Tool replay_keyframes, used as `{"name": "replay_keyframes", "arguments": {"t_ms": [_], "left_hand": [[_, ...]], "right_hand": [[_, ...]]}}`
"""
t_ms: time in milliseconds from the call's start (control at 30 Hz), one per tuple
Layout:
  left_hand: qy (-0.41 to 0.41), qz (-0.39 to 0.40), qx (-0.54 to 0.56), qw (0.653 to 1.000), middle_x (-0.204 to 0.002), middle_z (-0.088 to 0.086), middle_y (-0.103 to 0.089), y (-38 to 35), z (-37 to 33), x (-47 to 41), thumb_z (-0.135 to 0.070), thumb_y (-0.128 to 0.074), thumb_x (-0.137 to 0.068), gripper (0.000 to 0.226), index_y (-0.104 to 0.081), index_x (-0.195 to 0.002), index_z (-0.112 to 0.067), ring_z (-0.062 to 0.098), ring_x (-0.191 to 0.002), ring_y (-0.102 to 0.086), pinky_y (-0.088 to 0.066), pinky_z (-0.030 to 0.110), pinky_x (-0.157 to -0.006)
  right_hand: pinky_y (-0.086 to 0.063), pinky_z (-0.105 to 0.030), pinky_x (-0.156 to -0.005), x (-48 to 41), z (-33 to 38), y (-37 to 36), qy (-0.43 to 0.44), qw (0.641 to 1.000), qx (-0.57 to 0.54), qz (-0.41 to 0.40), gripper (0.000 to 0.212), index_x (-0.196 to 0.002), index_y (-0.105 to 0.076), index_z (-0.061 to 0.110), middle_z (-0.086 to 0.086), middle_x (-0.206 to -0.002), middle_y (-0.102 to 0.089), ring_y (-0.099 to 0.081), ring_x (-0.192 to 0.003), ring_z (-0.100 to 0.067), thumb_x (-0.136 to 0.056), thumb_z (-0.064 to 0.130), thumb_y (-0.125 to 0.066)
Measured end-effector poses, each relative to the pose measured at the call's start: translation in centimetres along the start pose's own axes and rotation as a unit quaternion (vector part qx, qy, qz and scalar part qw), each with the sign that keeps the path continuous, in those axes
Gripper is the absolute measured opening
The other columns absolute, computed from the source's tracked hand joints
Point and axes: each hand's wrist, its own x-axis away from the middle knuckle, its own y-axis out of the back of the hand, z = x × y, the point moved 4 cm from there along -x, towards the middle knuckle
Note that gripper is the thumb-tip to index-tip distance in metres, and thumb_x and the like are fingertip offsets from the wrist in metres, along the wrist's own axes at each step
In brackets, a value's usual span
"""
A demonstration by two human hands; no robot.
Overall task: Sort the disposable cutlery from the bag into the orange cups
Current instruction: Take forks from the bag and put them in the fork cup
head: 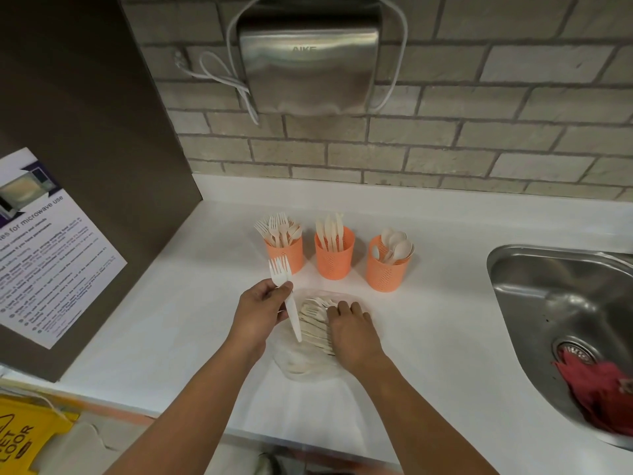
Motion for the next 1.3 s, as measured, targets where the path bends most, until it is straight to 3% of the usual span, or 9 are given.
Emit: {"name": "replay_keyframes", "arguments": {"t_ms": [167, 400, 767, 867, 933, 1000, 1133, 1233, 1300], "left_hand": [[0.004, 0.003, -0.005, 1.000, -0.093, 0.011, -0.071, 0.0, 0.1, -0.1, -0.020, -0.069, -0.099, 0.016, -0.074, -0.106, -0.006, 0.021, -0.089, -0.070, -0.060, 0.034, -0.087], [0.005, 0.006, -0.004, 1.000, -0.095, 0.012, -0.072, -0.1, 0.1, -0.3, -0.019, -0.069, -0.099, 0.017, -0.074, -0.105, -0.004, 0.021, -0.089, -0.071, -0.059, 0.031, -0.082], [0.019, 0.016, -0.006, 1.000, -0.098, 0.015, -0.076, -1.0, 0.3, 0.0, -0.017, -0.068, -0.100, 0.014, -0.075, -0.105, -0.007, 0.023, -0.092, -0.073, -0.060, 0.031, -0.082], [0.019, 0.020, -0.004, 1.000, -0.094, 0.011, -0.075, -1.3, 0.1, 0.2, -0.016, -0.068, -0.100, 0.013, -0.075, -0.106, -0.007, 0.021, -0.089, -0.072, -0.060, 0.028, -0.078], [0.019, 0.019, -0.007, 1.000, -0.093, 0.008, -0.075, -1.4, 0.0, 0.2, -0.016, -0.068, -0.100, 0.013, -0.075, -0.106, -0.007, 0.020, -0.087, -0.072, -0.059, 0.028, -0.076], [0.019, 0.017, -0.011, 1.000, -0.092, 0.008, -0.075, -1.4, -0.1, 0.3, -0.017, -0.068, -0.100, 0.012, -0.075, -0.105, -0.008, 0.019, -0.087, -0.072, -0.059, 0.028, -0.076], [0.018, 0.019, -0.012, 1.000, -0.093, 0.007, -0.076, -1.2, -0.3, 0.4, -0.017, -0.068, -0.100, 0.013, -0.076, -0.106, -0.009, 0.021, -0.089, -0.073, -0.059, 0.028, -0.076], [0.018, 0.024, -0.009, 1.000, -0.097, 0.009, -0.078, -1.2, -0.6, 0.6, -0.017, -0.069, -0.099, 0.013, -0.076, -0.108, -0.011, 0.021, -0.090, -0.075, -0.059, 0.027, -0.077], [0.017, 0.033, -0.003, 0.999, -0.097, 0.008, -0.079, -1.3, -1.0, 0.8, -0.017, -0.070, -0.099, 0.013, -0.077, -0.108, -0.011, 0.019, -0.088, -0.076, -0.059, 0.025, -0.075]], "right_hand": [[-0.042, -0.044, -0.103, -0.4, -0.6, 0.1, -0.004, 0.999, -0.035, 0.017, 0.044, -0.134, -0.049, 0.008, -0.013, -0.136, -0.050, -0.043, -0.129, -0.032, -0.091, 0.000, -0.050], [-0.049, -0.037, -0.099, -0.4, -1.5, 0.2, -0.004, 0.986, -0.164, -0.019, 0.041, -0.128, -0.060, 0.009, -0.012, -0.125, -0.054, -0.057, -0.113, -0.030, -0.089, 0.001, -0.050], [-0.033, -0.016, -0.067, -0.1, -3.2, 2.1, -0.039, 0.928, -0.341, -0.146, 0.010, -0.099, -0.067, 0.004, 0.002, -0.087, -0.053, -0.049, -0.075, -0.014, -0.098, 0.005, -0.057], [-0.035, -0.010, -0.064, -0.2, -2.9, 2.9, -0.021, 0.922, -0.358, -0.144, 0.012, -0.090, -0.066, 0.005, 0.003, -0.078, -0.049, -0.048, -0.070, -0.005, -0.098, 0.006, -0.058], [-0.032, -0.015, -0.061, -0.2, -2.5, 2.9, 0.002, 0.935, -0.334, -0.120, 0.014, -0.087, -0.066, 0.005, 0.007, -0.073, -0.044, -0.046, -0.067, -0.005, -0.098, 0.006, -0.058], [-0.032, -0.022, -0.063, -0.3, -2.5, 2.7, 0.011, 0.944, -0.310, -0.109, 0.013, -0.090, -0.067, 0.005, 0.006, -0.074, -0.046, -0.045, -0.066, -0.009, -0.098, 0.006, -0.057], [-0.035, -0.020, -0.065, -0.1, -3.0, 3.2, 0.004, 0.935, -0.330, -0.129, 0.015, -0.102, -0.071, 0.008, 0.001, -0.081, -0.057, -0.050, -0.070, -0.012, -0.099, 0.008, -0.057], [-0.049, -0.026, -0.075, 0.0, -2.7, 4.0, -0.002, 0.918, -0.376, -0.127, 0.023, -0.119, -0.068, 0.017, 0.002, -0.092, -0.069, -0.062, -0.082, -0.015, -0.103, 0.016, -0.052], [-0.048, -0.022, -0.077, 0.2, -2.1, 5.1, -0.007, 0.901, -0.415, -0.130, 0.025, -0.121, -0.067, 0.021, 0.005, -0.091, -0.067, -0.060, -0.083, -0.009, -0.105, 0.020, -0.048]]}}
